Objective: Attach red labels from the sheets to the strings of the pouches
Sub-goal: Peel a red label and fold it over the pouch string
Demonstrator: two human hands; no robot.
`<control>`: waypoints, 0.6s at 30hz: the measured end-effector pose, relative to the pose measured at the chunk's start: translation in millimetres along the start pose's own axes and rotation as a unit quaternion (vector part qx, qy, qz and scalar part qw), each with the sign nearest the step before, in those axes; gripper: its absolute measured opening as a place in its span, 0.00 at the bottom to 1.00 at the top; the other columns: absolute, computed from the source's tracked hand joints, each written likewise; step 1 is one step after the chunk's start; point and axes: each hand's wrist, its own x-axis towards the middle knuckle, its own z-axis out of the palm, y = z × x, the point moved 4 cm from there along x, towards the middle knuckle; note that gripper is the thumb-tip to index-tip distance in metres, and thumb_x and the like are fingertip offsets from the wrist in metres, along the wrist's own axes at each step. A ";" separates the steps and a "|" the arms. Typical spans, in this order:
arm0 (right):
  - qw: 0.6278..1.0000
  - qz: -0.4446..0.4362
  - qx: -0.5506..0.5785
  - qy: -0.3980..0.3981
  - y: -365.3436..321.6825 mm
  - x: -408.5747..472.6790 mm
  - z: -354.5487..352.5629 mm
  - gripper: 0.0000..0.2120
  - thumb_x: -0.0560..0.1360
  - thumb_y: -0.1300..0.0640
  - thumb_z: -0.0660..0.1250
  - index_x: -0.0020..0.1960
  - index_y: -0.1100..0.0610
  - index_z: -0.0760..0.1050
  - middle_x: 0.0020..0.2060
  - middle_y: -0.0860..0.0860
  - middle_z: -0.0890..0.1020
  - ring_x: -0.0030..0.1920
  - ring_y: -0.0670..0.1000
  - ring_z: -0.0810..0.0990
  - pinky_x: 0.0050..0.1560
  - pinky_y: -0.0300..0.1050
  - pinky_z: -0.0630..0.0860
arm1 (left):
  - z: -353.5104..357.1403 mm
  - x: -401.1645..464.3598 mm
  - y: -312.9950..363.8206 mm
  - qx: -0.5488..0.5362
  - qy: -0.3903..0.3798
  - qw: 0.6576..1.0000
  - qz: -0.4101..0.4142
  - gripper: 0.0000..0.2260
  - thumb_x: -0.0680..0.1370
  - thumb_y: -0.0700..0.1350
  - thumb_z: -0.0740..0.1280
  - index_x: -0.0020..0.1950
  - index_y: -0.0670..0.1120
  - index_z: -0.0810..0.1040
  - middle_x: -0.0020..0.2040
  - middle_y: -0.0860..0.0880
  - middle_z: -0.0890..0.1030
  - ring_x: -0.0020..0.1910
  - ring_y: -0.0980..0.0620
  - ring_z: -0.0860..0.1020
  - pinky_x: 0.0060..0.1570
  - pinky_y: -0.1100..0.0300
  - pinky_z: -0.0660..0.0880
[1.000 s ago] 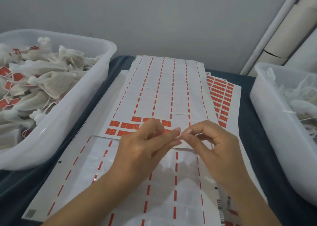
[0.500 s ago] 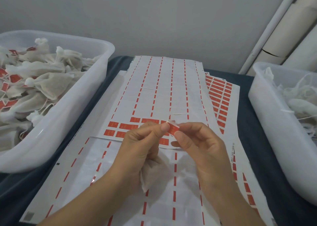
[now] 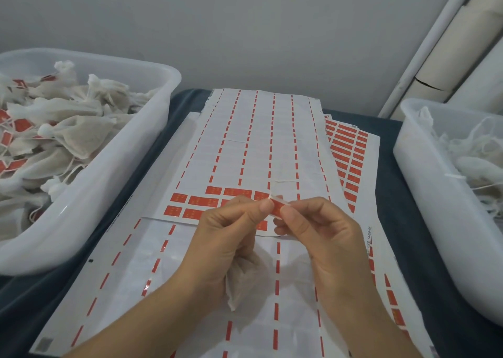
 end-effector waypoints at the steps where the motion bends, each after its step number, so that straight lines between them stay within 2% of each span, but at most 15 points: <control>1: 1.000 -0.002 0.001 0.002 -0.3 -0.1 0.0 0.08 0.61 0.48 0.70 0.37 0.50 0.80 0.35 0.46 0.85 0.37 0.48 0.84 0.37 0.31 0.77 | 0.5 -0.1 0.3 0.001 -0.003 1.000 0.004 0.10 0.57 0.56 0.70 0.31 0.52 0.84 0.22 0.54 0.70 0.20 0.58 0.66 0.21 0.69 0.63; 8: 0.999 -0.029 0.016 0.011 -0.9 -2.3 0.8 0.07 0.63 0.55 0.69 0.38 0.57 0.77 0.34 0.47 0.83 0.33 0.48 0.83 0.36 0.32 0.77 | 3.0 -3.0 3.5 0.052 -0.010 0.994 0.095 0.09 0.62 0.58 0.67 0.32 0.55 0.84 0.27 0.58 0.74 0.26 0.62 0.71 0.25 0.71 0.67; 13: 0.999 -0.025 0.026 0.011 2.5 -3.4 4.3 0.11 0.63 0.58 0.69 0.43 0.58 0.70 0.35 0.48 0.83 0.34 0.48 0.83 0.35 0.32 0.77 | -1.6 -1.8 -0.2 0.107 0.042 0.984 0.134 0.09 0.64 0.59 0.66 0.34 0.57 0.82 0.30 0.58 0.77 0.31 0.62 0.75 0.29 0.69 0.71; 15: 0.999 -0.016 0.035 0.009 4.2 -1.7 3.3 0.14 0.64 0.59 0.69 0.45 0.57 0.68 0.36 0.48 0.83 0.36 0.48 0.83 0.36 0.32 0.77 | -4.3 -0.4 0.8 0.197 0.049 0.964 0.174 0.10 0.68 0.59 0.63 0.36 0.58 0.81 0.34 0.60 0.78 0.35 0.61 0.76 0.31 0.69 0.73; 18: 1.000 -0.006 0.015 -0.009 6.8 0.4 4.3 0.15 0.65 0.56 0.69 0.49 0.51 0.69 0.37 0.48 0.83 0.41 0.48 0.83 0.38 0.32 0.77 | -0.5 -0.1 0.7 0.343 0.003 0.914 0.217 0.09 0.71 0.60 0.56 0.39 0.60 0.73 0.38 0.66 0.77 0.37 0.63 0.76 0.33 0.74 0.71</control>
